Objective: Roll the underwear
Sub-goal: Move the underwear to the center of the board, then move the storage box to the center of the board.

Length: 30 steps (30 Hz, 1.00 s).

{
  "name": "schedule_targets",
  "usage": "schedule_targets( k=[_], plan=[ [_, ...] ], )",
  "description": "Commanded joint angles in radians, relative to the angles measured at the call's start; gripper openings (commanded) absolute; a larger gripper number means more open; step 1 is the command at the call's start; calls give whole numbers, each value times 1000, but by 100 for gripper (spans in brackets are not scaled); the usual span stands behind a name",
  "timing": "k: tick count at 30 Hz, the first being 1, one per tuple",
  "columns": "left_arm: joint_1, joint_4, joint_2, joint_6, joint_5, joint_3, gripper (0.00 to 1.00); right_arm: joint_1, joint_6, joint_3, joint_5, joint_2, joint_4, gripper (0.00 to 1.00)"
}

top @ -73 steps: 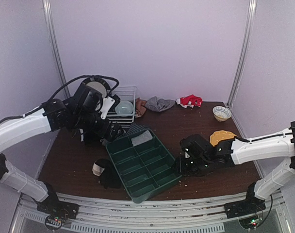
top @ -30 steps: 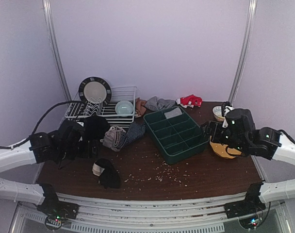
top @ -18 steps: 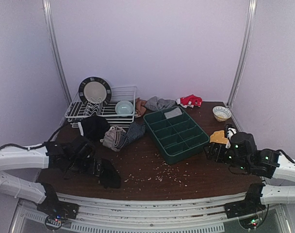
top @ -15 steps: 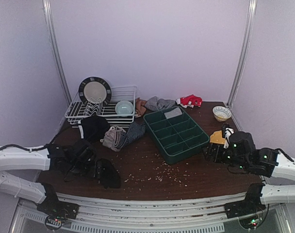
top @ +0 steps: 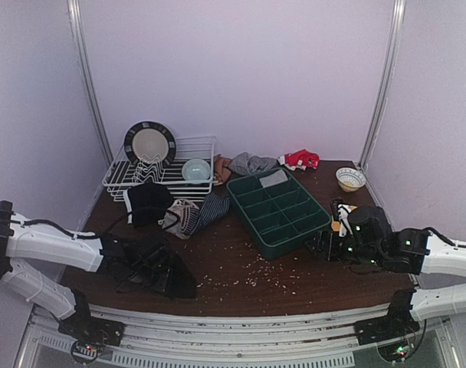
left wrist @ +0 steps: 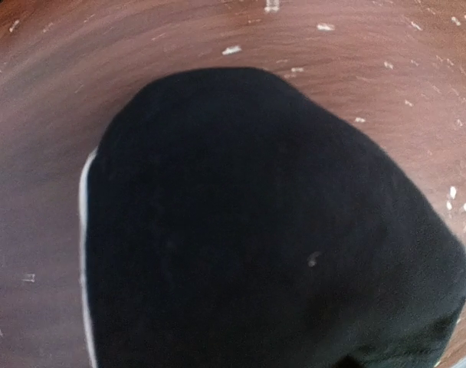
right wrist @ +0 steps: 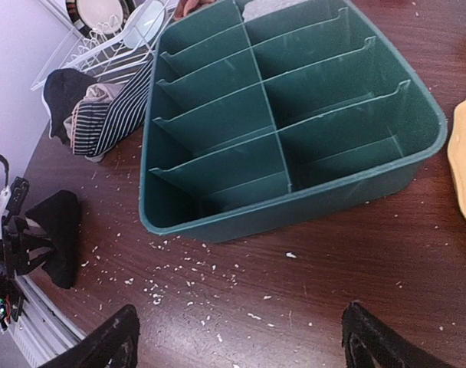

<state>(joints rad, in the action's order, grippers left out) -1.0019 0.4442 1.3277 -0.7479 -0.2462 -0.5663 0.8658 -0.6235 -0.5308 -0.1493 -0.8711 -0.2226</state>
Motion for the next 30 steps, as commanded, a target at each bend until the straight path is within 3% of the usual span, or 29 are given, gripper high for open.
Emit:
schedule_targets(
  k=[1,3,8,12,13,15,16,18,22,30],
  plan=[
    [-9,-95,31,44,26,-23,22,56,20,-44,2,-38,4,88],
    [-25,-123,32,61,42,-35,0,87,23,-60,-7,-61,-3,88],
    [-147,-218,7,142,108,-99,0,183,35,-109,-17,-154,14,87],
    [-212,-205,63,160,154,-186,0,249,30,-153,-18,-282,60,87],
    [-224,-187,78,150,145,-201,6,253,23,-164,-19,-314,65,87],
    [-231,-166,85,128,121,-200,39,254,14,-188,-33,-387,59,87],
    [-232,-163,73,115,112,-189,50,253,12,-202,-42,-420,45,87],
    [-233,-160,33,88,94,-156,63,250,7,-230,-70,-481,13,87],
    [-233,-114,-64,46,37,-101,72,207,14,-288,-110,-570,-33,87],
    [-233,-37,-172,-14,-50,-44,72,-35,57,-428,-142,-703,-52,87]
  ],
)
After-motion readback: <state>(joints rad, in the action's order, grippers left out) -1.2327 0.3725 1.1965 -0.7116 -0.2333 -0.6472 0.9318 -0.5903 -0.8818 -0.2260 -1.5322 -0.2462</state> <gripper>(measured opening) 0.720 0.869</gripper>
